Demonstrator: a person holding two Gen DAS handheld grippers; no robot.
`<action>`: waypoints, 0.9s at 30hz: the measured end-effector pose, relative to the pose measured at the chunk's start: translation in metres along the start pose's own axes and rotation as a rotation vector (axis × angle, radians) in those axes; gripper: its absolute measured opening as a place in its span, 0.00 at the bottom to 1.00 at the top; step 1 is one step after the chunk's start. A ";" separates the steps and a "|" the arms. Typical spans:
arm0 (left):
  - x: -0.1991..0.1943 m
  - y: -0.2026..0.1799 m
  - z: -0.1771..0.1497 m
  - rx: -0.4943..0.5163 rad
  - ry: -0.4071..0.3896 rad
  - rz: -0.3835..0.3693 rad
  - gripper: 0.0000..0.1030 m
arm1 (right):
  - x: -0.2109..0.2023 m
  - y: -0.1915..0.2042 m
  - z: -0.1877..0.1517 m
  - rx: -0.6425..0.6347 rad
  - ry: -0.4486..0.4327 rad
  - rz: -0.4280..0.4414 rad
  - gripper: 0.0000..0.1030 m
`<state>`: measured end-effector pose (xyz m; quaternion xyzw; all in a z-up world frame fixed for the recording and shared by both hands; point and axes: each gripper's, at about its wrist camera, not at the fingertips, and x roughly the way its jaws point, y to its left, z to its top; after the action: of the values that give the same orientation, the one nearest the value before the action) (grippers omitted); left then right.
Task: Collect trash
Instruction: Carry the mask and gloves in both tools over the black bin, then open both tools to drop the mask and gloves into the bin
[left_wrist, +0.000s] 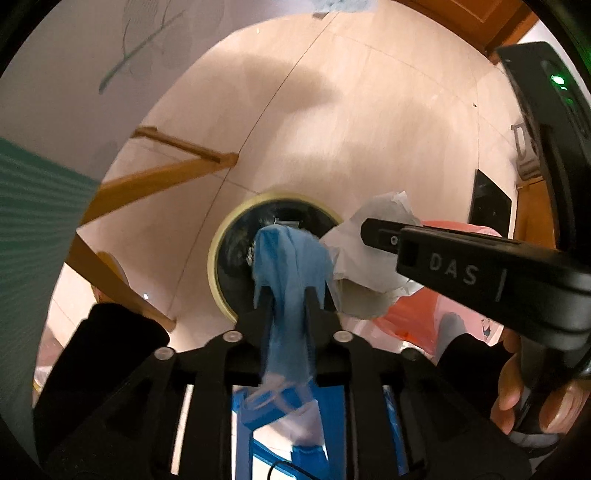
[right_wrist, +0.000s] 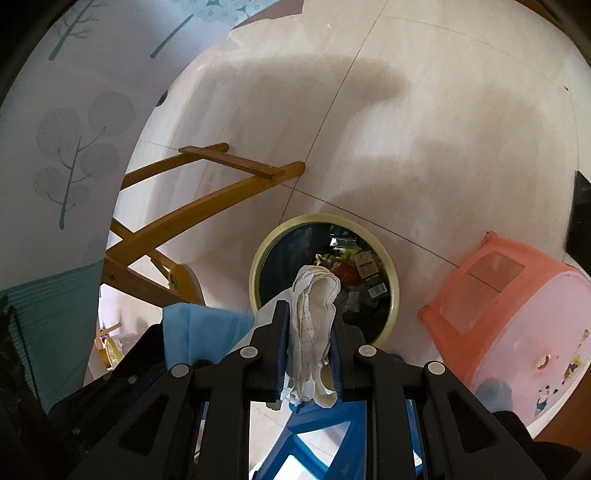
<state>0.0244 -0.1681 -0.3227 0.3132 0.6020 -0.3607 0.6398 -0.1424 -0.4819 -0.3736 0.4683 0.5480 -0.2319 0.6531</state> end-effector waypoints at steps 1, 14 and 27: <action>0.003 0.001 -0.001 -0.004 0.002 0.004 0.21 | 0.000 0.001 -0.001 -0.005 0.000 0.000 0.19; -0.003 0.008 -0.013 -0.028 -0.012 0.069 0.37 | 0.012 0.011 -0.006 -0.034 0.041 0.028 0.21; -0.018 0.017 -0.026 -0.088 -0.006 0.080 0.37 | 0.013 0.021 -0.008 -0.032 0.066 0.065 0.37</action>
<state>0.0249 -0.1357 -0.3076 0.3074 0.6026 -0.3089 0.6686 -0.1253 -0.4631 -0.3780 0.4828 0.5574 -0.1865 0.6492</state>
